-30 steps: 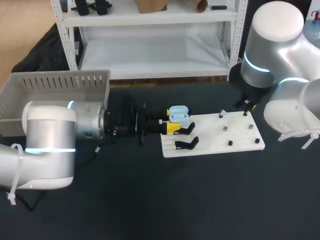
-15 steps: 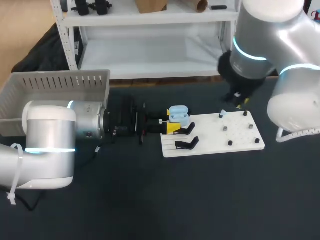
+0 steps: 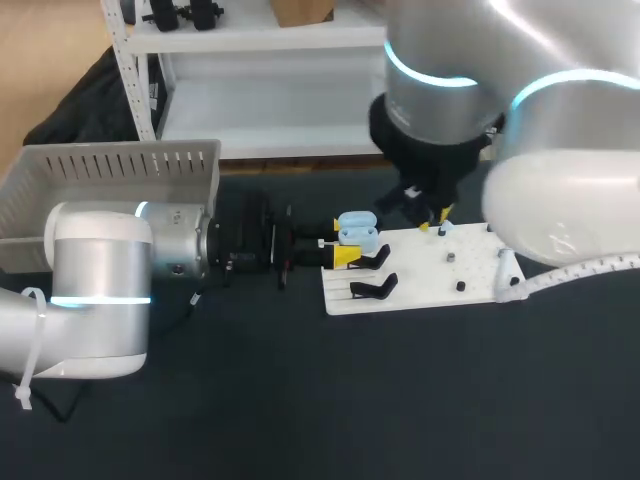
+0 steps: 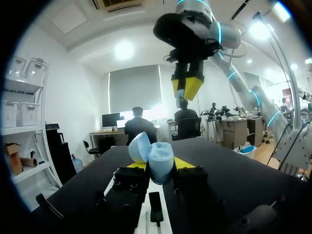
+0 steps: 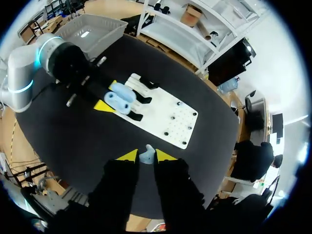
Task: Pick up each earbud case from the left stands, insert the matching earbuds, close the lid, and place the case in the box.
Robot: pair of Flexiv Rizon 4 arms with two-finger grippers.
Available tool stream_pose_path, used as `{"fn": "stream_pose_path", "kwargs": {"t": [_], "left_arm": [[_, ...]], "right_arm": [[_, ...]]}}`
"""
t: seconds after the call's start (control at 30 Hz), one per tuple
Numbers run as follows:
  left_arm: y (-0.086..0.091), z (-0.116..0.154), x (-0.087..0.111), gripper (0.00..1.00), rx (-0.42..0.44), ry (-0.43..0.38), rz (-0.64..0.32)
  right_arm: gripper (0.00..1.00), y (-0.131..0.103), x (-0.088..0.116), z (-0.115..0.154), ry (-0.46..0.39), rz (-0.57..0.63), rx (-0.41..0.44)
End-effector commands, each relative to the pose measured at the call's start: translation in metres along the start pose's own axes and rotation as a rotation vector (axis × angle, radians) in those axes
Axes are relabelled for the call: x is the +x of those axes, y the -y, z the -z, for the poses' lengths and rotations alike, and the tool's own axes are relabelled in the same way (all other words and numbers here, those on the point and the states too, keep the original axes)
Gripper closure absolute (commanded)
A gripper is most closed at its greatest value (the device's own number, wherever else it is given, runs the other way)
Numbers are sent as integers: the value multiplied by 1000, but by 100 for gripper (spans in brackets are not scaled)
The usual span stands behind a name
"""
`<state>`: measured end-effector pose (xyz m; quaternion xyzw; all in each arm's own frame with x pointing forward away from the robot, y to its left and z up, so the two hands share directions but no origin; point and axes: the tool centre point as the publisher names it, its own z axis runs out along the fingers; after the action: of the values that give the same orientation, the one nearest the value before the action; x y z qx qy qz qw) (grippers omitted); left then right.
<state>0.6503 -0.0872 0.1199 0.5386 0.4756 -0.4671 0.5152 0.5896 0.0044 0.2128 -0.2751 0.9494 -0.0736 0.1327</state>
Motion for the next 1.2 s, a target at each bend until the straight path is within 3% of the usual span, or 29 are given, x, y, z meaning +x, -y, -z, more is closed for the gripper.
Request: {"fn": "stream_pose_path", "kwargs": {"t": [0.03,0.4,0.5,0.7,0.83,0.97,1.2], "left_arm": [[1,0,0,100,-5,-2,-1],[1,0,0,100,-5,-2,-1],[1,0,0,100,-5,-2,-1],[1,0,0,100,-5,-2,-1],[1,0,0,100,-5,-2,-1],[1,0,0,100,-5,-2,-1],[1,0,0,100,-5,-2,-1]], "right_arm": [[100,-17,-2,3,-16,-15,11],[100,-17,-2,3,-16,-15,11],[100,-24,-9,2,-19,-105,27],[100,-41,-30,-10,-42,-357,-58],[100,-45,-38,-15,-72,-463,-57],[100,-43,-44,-18,-106,-511,-17],[100,-44,-43,-19,-115,-511,-30]]}}
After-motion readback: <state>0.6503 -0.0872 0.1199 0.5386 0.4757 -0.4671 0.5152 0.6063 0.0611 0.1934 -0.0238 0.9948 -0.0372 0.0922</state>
